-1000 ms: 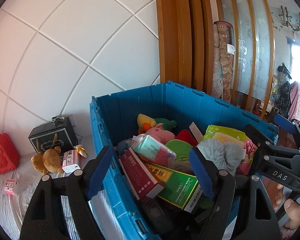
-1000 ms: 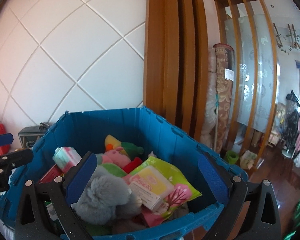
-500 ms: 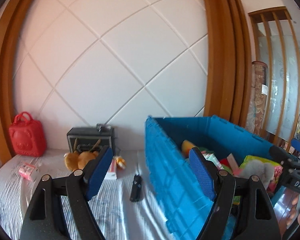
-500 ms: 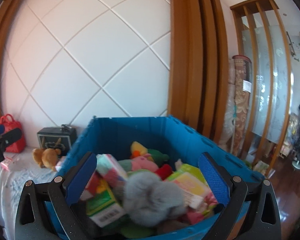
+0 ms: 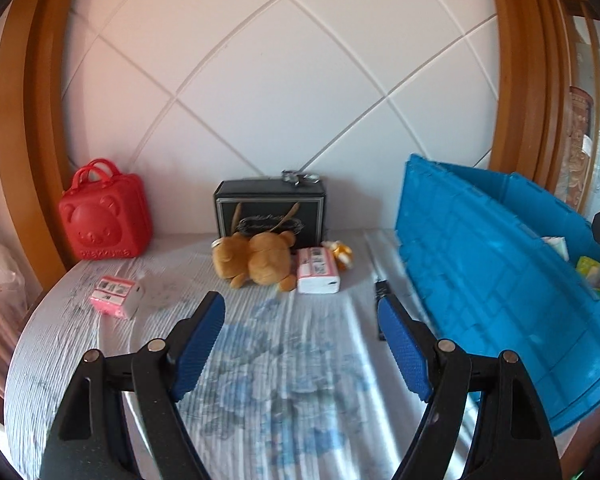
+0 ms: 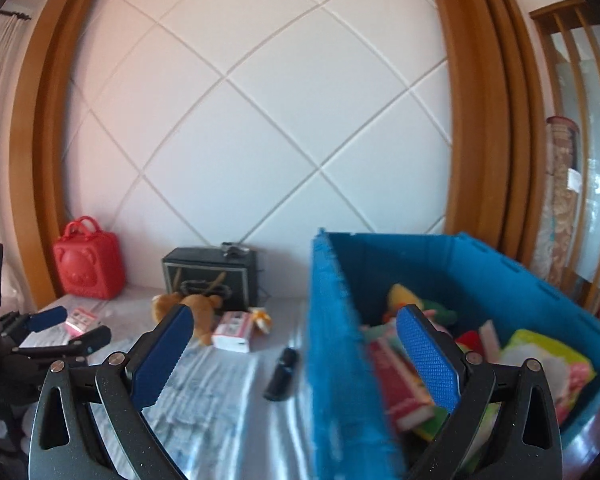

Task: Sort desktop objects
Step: 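Move both grippers back toward the bed, then grasp the pink tissue pack with the left gripper while the right gripper grasps the black umbrella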

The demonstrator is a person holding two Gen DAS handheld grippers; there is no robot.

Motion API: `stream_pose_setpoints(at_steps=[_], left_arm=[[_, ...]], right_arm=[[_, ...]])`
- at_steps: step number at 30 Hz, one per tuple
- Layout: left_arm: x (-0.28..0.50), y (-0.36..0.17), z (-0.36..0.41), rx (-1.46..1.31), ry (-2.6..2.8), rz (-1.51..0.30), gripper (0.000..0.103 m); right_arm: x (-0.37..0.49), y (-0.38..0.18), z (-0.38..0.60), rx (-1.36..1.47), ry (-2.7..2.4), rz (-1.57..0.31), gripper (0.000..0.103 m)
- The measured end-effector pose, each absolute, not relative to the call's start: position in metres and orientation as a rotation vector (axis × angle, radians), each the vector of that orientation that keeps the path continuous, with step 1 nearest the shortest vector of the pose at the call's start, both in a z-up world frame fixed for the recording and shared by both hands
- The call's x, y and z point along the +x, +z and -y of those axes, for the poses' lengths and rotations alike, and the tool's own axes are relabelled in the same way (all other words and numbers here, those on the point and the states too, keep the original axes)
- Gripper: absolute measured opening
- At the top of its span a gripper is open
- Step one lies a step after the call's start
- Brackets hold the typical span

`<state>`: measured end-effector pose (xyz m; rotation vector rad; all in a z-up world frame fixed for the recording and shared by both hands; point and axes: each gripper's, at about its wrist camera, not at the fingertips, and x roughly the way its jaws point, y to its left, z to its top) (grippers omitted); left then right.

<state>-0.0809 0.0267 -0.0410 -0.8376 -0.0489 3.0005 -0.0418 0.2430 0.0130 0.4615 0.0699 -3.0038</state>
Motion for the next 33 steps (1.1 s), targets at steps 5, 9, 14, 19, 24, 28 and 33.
stream_pose_setpoints(at_steps=[5, 9, 14, 19, 24, 28, 33], left_arm=[[-0.115, -0.078, 0.015, -1.037, 2.933, 0.084, 0.079], [-0.147, -0.107, 0.033, -1.148, 2.884, 0.11, 0.079], [-0.194, -0.141, 0.048, -1.268, 2.854, 0.123, 0.079], [-0.25, -0.185, 0.053, -1.391, 2.811, 0.122, 0.079], [-0.315, -0.221, 0.036, -1.425, 2.756, 0.078, 0.079], [-0.369, -0.233, 0.006, -1.36, 2.707, 0.09, 0.079], [-0.436, -0.243, -0.044, -1.313, 2.643, 0.063, 0.079]], right_arm=[[-0.082, -0.016, -0.193, 0.612, -2.933, -0.022, 0.103], [-0.12, -0.047, -0.166, 0.751, -2.891, 0.0, 0.103], [-0.175, -0.095, -0.15, 0.944, -2.855, 0.026, 0.103], [-0.232, -0.154, -0.155, 1.136, -2.847, 0.092, 0.103], [-0.287, -0.212, -0.169, 1.272, -2.868, 0.16, 0.102], [-0.325, -0.251, -0.18, 1.326, -2.903, 0.19, 0.102], [-0.35, -0.281, -0.192, 1.359, -2.948, 0.209, 0.102]])
